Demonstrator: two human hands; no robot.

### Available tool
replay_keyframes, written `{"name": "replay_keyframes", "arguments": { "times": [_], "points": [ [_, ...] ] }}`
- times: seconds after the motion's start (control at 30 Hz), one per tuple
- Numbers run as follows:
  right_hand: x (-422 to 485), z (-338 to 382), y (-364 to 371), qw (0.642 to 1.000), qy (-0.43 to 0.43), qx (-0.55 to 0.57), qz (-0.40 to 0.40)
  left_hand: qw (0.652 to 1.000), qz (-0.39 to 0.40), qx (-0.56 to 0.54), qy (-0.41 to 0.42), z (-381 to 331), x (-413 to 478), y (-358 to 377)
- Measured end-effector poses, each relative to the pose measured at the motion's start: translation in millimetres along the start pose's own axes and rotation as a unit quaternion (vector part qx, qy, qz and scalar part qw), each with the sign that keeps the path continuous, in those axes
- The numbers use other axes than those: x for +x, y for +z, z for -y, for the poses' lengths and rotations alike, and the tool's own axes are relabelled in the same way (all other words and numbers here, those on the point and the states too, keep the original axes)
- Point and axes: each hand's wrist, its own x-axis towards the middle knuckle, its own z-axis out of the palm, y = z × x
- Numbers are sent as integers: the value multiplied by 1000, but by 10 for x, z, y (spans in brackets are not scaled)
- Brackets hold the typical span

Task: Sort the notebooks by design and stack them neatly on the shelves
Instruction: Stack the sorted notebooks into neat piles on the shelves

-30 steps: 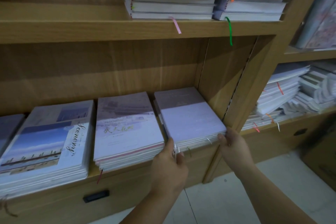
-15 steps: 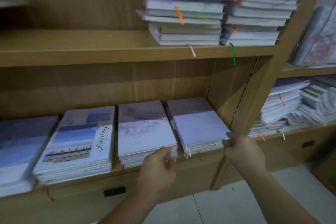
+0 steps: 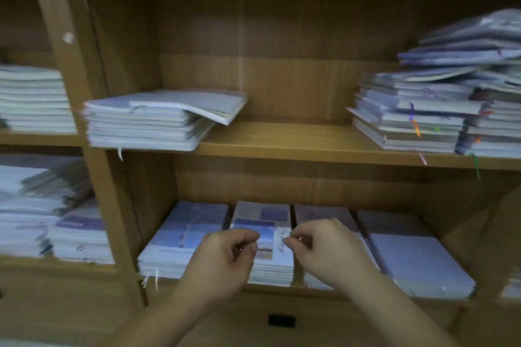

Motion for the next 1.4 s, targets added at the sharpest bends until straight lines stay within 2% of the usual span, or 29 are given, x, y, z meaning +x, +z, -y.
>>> {"name": "replay_keyframes", "arguments": {
  "times": [0.1,0.2,0.27,0.37,0.43,0.53,0.6,0.7,0.8,0.87,0.93,1.0,1.07,1.13,1.17,1.23,1.4],
  "points": [
    [154,470,-432,999,-45,-9,0,998,-44,-5,39,-80,120,-589],
    [365,868,-894,996,-74,37,-31,990,-111,-9,85,-232,248,-1103],
    [540,1102,-1098,990,-88,83,-68,981,-154,1,115,-296,341,-1438],
    [861,1357,-1188,970,-111,140,-165,963,-227,30,143,-264,477,-1927],
    [1113,1465,-1191,957,-92,173,-213,945,-272,79,163,-187,580,-2210],
    [1480,1595,-1168,960,-17,217,-178,921,-313,155,171,-143,788,-2572],
    [1677,1691,-1139,955,43,265,-129,924,-283,226,126,-171,953,-2734],
    [1814,1875,-1067,934,86,339,-70,918,-180,354,5,-121,1181,-2788],
    [1876,1950,-996,915,111,386,-47,897,-143,418,-13,17,1248,-2726],
    [1895,1933,-937,893,138,427,-22,906,-147,397,-9,71,1231,-2712],
    [1895,1919,-898,879,142,454,-32,914,-153,376,7,36,1190,-2718],
    [1905,1915,-902,883,117,446,-82,931,-146,332,37,-56,1114,-2749],
    [1923,1915,-950,887,94,435,-122,959,-135,242,50,-180,1034,-2794],
    [1956,1920,-988,894,91,426,-106,970,-174,162,38,-207,1010,-2866],
    [1960,1933,-1003,901,87,418,-79,966,-200,163,31,-201,1020,-2901],
    [1922,2003,-1027,911,67,405,-32,962,-205,182,-10,-179,1035,-2911],
    [1886,2107,-1020,922,47,384,-16,964,-214,51,-148,-191,1131,-2927]
  ]
}}
